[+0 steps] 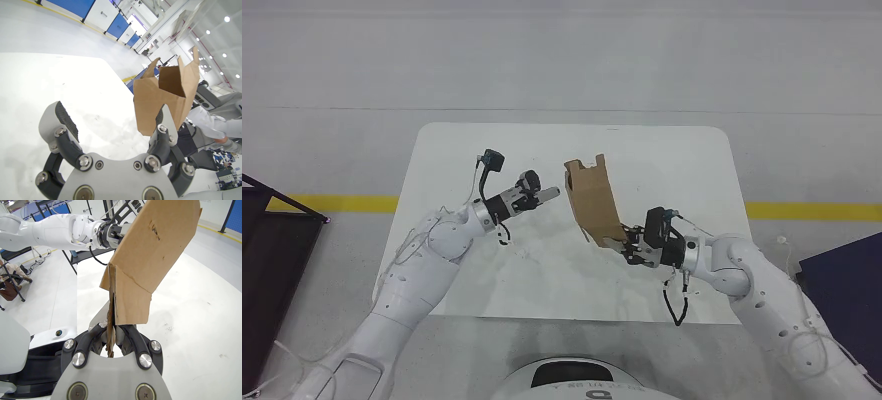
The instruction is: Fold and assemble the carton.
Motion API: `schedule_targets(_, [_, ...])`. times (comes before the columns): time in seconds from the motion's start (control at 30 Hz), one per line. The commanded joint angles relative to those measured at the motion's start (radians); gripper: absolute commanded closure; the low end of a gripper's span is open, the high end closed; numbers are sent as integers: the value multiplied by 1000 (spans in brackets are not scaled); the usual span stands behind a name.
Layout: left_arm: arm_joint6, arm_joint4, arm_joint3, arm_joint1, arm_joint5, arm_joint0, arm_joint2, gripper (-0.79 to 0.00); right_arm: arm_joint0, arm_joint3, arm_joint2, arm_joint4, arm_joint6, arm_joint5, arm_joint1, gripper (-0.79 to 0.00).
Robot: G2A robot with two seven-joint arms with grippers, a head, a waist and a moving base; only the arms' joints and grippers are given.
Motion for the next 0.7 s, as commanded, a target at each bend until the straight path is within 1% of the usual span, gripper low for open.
schedule_targets(0.0, [-12,-43,-4,0,-21,5,2,-785,2,9,-5,-30,-23,3,-3,0])
schedule_targets(0.23, [-60,-64,-25,3,-53,4,4,-785,15,26,-26,-71,-50,17,-12,0])
schedule_targets(0.43, [-88,-72,-52,3,-60,7,18,-785,24,28,-42,-85,-35,31,-19,0])
schedule_targets(0.67, [-95,-49,-68,3,-53,8,29,-785,38,28,-62,-76,3,50,-27,0])
